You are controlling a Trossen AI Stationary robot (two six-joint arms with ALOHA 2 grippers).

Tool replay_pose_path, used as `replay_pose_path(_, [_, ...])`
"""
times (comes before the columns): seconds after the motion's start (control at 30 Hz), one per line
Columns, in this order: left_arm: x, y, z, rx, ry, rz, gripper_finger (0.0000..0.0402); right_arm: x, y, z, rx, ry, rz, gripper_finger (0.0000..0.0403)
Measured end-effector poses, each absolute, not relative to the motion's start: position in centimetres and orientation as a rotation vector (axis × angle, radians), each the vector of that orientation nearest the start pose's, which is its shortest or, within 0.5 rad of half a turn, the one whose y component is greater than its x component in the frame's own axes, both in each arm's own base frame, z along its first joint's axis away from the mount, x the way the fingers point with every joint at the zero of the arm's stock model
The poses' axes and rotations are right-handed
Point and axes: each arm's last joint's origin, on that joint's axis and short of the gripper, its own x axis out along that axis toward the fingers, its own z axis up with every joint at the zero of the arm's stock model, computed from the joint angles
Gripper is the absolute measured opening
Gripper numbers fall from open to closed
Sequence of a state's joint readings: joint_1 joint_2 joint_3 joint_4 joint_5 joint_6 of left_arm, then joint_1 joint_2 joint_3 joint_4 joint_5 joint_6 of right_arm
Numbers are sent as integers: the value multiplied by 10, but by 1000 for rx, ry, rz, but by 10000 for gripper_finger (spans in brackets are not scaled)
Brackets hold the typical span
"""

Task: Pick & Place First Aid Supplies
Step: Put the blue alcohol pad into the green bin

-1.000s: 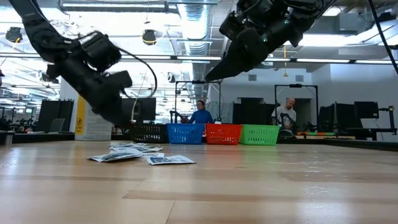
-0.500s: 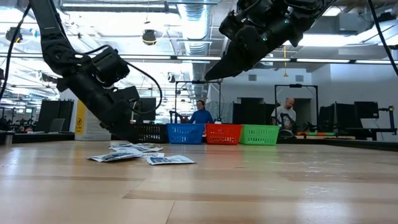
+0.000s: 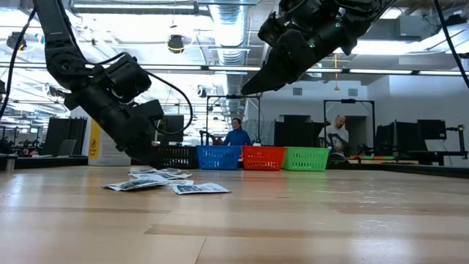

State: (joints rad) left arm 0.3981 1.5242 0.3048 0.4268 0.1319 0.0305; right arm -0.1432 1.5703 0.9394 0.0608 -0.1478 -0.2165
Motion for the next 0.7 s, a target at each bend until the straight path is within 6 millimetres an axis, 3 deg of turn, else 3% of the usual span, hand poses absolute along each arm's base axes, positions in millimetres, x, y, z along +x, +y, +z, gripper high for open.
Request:
replay_pose_path(0.4, [216,85,110,-58,505,262,8,342,-46,222,-83,443,34,111])
replay_pose_path(0.7, [226,85,134,18,253,278,8,364,-70,191,58,362,-101,111])
